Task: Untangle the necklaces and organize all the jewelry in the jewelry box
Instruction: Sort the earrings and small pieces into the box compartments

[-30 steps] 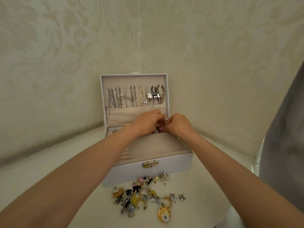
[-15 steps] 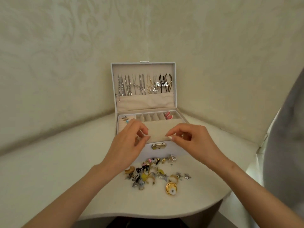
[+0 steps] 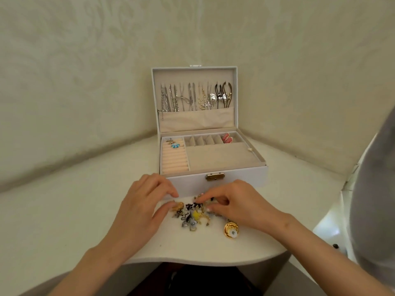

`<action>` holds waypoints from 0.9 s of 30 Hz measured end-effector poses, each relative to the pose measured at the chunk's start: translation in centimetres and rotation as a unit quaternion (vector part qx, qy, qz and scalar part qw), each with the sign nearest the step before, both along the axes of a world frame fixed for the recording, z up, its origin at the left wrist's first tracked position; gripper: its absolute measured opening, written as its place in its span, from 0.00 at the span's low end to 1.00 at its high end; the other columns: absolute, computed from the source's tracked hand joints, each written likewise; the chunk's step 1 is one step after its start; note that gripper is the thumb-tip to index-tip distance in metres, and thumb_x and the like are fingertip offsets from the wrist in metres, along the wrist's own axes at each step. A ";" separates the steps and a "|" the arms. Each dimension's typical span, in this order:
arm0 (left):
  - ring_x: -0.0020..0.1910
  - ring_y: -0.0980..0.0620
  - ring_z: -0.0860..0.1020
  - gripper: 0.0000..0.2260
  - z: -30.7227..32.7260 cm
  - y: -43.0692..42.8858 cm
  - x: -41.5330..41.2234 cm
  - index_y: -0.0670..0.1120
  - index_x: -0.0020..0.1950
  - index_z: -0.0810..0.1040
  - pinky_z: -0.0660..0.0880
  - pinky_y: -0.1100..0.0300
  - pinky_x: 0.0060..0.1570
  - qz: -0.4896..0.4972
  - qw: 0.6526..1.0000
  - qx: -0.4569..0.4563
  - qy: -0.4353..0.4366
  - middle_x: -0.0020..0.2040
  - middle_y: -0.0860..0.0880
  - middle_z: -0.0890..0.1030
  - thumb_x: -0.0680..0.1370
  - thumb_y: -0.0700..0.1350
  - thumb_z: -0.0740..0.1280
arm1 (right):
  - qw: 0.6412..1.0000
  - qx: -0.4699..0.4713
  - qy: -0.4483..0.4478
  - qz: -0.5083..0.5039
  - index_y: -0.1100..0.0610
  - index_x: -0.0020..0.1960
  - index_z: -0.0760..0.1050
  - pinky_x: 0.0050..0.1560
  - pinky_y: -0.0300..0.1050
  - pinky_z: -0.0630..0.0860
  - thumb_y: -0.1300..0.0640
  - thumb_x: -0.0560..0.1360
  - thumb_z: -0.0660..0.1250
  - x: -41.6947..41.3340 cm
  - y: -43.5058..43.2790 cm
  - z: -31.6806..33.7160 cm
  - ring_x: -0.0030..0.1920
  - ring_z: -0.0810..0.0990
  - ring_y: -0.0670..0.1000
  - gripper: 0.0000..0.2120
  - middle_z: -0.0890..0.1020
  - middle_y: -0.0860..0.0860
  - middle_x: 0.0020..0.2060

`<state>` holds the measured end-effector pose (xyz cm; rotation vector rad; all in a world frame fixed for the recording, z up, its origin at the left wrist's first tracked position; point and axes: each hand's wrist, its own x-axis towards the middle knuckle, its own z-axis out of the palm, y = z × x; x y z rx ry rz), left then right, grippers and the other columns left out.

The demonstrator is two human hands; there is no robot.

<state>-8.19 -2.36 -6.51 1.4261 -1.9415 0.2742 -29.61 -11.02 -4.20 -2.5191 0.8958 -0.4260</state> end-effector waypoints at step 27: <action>0.45 0.64 0.72 0.07 0.3 -0.8 -3.2 0.53 0.48 0.75 0.70 0.68 0.43 -0.050 0.993 0.097 0.035 0.46 0.61 0.73 0.76 0.53 0.59 | 0.997 0.055 0.050 0.015 0.42 0.54 0.80 0.32 0.35 0.62 0.52 0.72 0.71 -1.2 -1.6 1.1 0.27 0.68 0.42 0.12 0.71 0.41 0.22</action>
